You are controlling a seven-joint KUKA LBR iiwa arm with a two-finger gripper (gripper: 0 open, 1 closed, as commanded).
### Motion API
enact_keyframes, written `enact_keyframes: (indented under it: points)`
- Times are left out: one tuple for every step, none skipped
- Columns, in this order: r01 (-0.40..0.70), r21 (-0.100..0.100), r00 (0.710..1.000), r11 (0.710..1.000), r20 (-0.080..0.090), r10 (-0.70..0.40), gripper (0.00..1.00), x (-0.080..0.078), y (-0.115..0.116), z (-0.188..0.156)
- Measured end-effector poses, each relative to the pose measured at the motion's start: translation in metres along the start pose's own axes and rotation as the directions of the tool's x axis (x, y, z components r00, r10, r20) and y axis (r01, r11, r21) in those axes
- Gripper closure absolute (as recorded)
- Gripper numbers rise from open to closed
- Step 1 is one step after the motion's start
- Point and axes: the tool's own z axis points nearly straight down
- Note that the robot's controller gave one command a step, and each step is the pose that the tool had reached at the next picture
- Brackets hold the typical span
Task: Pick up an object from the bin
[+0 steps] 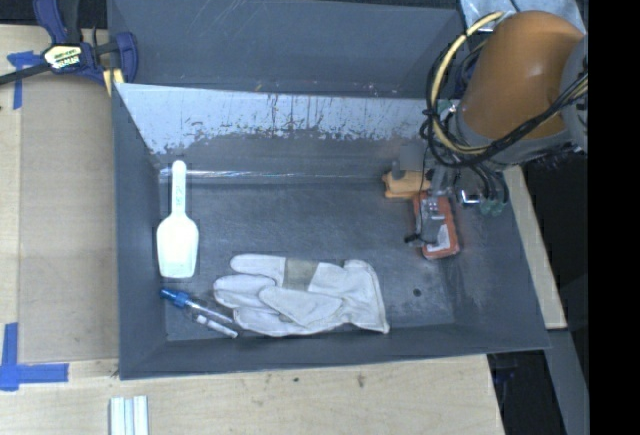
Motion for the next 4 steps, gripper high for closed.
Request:
enact_keyframes:
  points:
    - [0.001, 0.001, 1.0, 1.0, 0.008, -0.001, 0.0, -0.001, 0.0, -0.005]
    - [0.001, 0.002, 1.0, 1.0, 0.014, -0.001, 0.0, 0.012, 0.016, 0.031]
    - [-0.072, -0.001, 0.997, 0.997, 0.011, 0.072, 0.0, 0.016, 0.031, 0.086]
    - [-0.066, 0.0, 0.998, 0.998, -0.009, 0.066, 0.0, 0.034, 0.033, 0.076]
